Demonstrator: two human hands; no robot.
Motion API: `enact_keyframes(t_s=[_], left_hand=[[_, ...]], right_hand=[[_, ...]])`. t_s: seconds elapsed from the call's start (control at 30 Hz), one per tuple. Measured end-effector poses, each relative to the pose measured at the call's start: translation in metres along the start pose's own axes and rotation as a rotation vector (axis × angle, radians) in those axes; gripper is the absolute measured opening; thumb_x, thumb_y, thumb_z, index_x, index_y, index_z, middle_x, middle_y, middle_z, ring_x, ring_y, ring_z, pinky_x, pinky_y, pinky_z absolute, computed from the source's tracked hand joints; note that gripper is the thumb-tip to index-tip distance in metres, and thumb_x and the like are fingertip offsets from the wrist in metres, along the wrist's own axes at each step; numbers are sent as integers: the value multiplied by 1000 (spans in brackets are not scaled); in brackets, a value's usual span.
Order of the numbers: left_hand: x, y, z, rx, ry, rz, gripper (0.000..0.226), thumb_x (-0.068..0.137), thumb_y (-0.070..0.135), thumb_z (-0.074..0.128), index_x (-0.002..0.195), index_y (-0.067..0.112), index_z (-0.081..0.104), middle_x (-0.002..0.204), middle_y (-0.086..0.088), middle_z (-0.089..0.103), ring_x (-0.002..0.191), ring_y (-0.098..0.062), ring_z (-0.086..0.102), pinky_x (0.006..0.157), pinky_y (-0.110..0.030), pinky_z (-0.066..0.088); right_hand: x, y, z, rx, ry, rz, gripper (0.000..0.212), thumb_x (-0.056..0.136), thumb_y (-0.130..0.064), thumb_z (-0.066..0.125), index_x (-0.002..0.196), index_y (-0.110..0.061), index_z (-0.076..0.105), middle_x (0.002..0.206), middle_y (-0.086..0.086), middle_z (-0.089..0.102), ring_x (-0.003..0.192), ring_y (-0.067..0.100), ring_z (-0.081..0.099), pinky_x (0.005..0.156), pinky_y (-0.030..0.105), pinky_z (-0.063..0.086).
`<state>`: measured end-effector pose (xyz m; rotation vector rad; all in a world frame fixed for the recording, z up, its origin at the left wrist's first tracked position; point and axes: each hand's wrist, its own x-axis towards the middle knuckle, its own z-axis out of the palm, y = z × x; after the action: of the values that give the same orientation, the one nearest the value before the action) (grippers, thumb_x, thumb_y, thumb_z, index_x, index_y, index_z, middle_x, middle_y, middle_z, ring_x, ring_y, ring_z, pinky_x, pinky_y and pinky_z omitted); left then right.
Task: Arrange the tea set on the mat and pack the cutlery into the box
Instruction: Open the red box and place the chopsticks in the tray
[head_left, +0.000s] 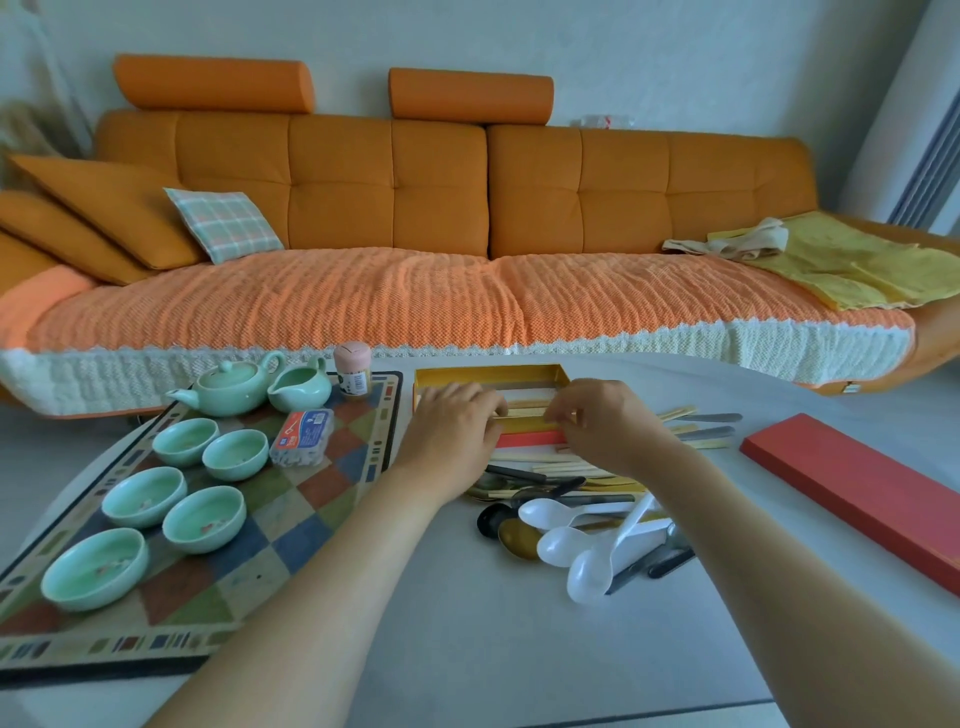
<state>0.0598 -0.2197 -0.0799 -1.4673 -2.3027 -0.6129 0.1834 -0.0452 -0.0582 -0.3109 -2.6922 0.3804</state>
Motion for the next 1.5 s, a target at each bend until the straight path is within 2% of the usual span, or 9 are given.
enact_keyframes(t_s=[0.13,0.37,0.67,0.9,1.03,1.13,1.23,1.3,1.5], left_hand=[[-5,16,5,-165,-201,-30,22,99,30,52,113,23,68,108,8,61,102,-14,55,82,-27,45],[-6,31,11,-141,-309,-68,35,99,42,49,129,29,62,115,4,59,111,-17,51,89,-35,46],[-3,42,13,-170,-208,-40,25,97,36,56,116,27,70,107,6,65,103,-17,55,89,-34,45],[3,24,10,-421,-145,-266,15,96,30,58,97,28,72,105,11,58,96,-8,54,81,-25,41],[0,17,6,-519,-150,-335,15,97,29,57,100,27,71,108,15,65,100,-4,56,78,-17,37],[-3,14,9,-504,-127,-332,14,97,28,57,99,27,71,104,17,66,99,-3,57,74,-13,37],[-2,14,10,-495,-91,-327,13,97,28,58,98,27,71,100,19,65,97,-3,59,73,-14,39],[0,15,9,-506,-65,-327,13,97,28,58,101,27,71,99,19,65,96,-3,58,73,-13,40],[2,18,5,-580,-109,-313,30,97,32,56,127,33,57,109,18,62,100,-3,56,75,-15,42]], right_hand=[[-16,-3,-5,-96,-189,34,29,90,-14,55,99,-34,75,94,-21,64,85,2,58,95,24,44],[-26,7,-7,-183,-302,53,20,93,-24,61,105,-35,73,110,-17,69,102,0,60,119,33,23],[-26,3,2,-66,-238,54,6,93,-30,64,97,-32,66,92,-14,65,84,6,62,86,34,54],[-22,3,-5,-20,-167,95,18,97,-28,55,105,-25,71,89,-15,65,82,8,61,103,30,39],[-20,8,-15,-3,-213,189,25,97,-21,47,93,-32,69,96,-5,68,77,13,62,76,34,56],[-20,7,-15,19,-257,206,25,98,-26,45,93,-25,69,89,0,68,74,16,62,74,35,55],[-20,1,-10,-7,-301,179,27,98,-24,44,102,-20,71,86,0,68,70,11,59,82,19,38],[-18,0,-7,-39,-281,186,26,98,-19,44,101,-22,70,85,0,67,66,11,57,71,12,30],[-15,9,-10,-219,-40,254,29,91,-19,39,92,-23,67,92,-6,64,77,17,58,60,30,45]])
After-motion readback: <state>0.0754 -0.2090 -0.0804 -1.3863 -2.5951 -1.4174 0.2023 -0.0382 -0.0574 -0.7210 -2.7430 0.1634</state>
